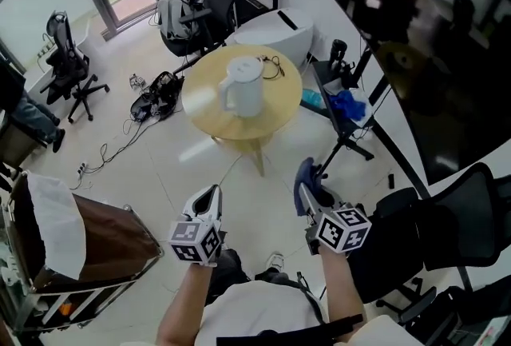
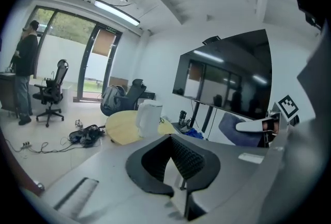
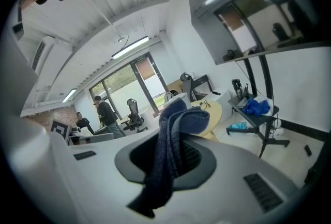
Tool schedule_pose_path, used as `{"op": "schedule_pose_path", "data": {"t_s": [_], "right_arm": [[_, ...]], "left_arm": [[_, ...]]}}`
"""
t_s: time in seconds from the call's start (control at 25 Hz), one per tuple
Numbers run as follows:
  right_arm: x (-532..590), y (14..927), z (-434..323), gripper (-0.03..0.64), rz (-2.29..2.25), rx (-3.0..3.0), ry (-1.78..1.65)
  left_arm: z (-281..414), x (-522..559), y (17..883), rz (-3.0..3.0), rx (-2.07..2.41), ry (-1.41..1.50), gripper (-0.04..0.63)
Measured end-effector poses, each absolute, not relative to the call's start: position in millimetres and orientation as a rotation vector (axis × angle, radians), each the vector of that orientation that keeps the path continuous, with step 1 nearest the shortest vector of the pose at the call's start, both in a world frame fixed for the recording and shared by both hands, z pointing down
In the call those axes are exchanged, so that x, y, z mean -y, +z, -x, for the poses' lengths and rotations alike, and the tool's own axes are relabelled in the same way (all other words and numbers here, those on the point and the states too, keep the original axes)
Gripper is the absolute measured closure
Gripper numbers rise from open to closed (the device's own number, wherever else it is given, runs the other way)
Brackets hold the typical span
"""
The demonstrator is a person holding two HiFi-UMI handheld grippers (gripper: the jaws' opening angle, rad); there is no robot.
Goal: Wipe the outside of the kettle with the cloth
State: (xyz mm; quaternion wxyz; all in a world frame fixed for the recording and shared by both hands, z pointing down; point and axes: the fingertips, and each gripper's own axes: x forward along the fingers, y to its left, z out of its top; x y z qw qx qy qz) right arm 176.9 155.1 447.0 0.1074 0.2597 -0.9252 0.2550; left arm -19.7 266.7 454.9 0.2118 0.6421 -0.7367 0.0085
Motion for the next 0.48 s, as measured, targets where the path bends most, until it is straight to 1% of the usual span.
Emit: {"op": "schedule_pose_path", "data": {"t_s": [0.24, 0.48], "right_arm": [[-187, 435, -192, 0.549, -0.814, 2.766, 0.732], [-248, 431, -153, 0.549, -0.791, 2.773, 0.725]], "left_arm": [[-2, -296, 450, -1.830, 2.034, 0.065, 0.595], [15, -345, 439, -1.866, 2.027, 0.051, 0.595]]}}
